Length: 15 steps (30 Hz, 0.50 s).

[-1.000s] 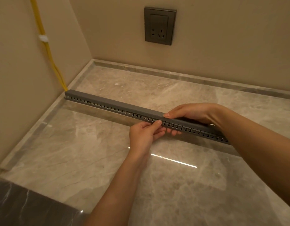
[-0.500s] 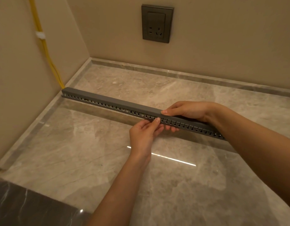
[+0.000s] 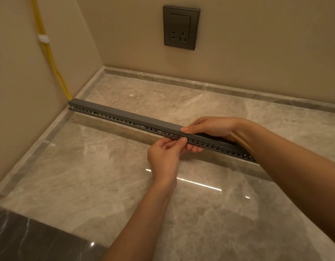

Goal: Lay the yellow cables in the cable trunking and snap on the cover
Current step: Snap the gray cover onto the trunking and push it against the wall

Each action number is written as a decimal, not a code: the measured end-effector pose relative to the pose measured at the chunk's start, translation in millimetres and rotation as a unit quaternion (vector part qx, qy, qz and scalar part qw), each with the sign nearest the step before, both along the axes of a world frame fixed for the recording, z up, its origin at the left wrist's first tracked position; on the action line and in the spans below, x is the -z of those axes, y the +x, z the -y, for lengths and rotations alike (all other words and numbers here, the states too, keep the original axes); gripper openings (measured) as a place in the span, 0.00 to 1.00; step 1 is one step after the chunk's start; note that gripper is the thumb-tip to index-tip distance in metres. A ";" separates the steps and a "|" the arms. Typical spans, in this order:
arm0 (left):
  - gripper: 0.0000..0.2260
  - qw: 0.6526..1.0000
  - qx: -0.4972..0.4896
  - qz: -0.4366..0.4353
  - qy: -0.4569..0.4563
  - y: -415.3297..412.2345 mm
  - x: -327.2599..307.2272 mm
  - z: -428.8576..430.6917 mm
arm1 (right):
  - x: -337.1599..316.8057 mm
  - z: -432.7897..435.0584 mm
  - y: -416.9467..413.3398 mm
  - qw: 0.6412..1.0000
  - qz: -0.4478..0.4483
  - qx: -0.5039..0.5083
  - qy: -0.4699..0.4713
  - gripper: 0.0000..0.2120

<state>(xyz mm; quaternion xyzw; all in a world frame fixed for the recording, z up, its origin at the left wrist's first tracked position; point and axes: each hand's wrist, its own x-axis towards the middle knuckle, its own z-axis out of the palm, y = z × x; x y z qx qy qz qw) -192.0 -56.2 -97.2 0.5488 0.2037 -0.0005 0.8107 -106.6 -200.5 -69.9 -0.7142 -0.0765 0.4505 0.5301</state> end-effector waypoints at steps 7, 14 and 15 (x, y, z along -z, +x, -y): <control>0.08 0.999 0.012 -0.023 -0.030 2.1 2.3 -9.1 | 4.0 -7.2 -5.6 1.000 0.020 0.001 0.008 0.23; 0.11 0.999 0.044 0.009 -0.004 -1.6 2.2 -8.5 | 5.3 -2.8 -8.8 0.999 0.018 0.014 0.031 0.21; 0.12 0.999 0.044 0.012 0.007 -2.0 1.9 -7.2 | 5.4 -2.3 -8.6 0.999 0.017 0.014 0.031 0.21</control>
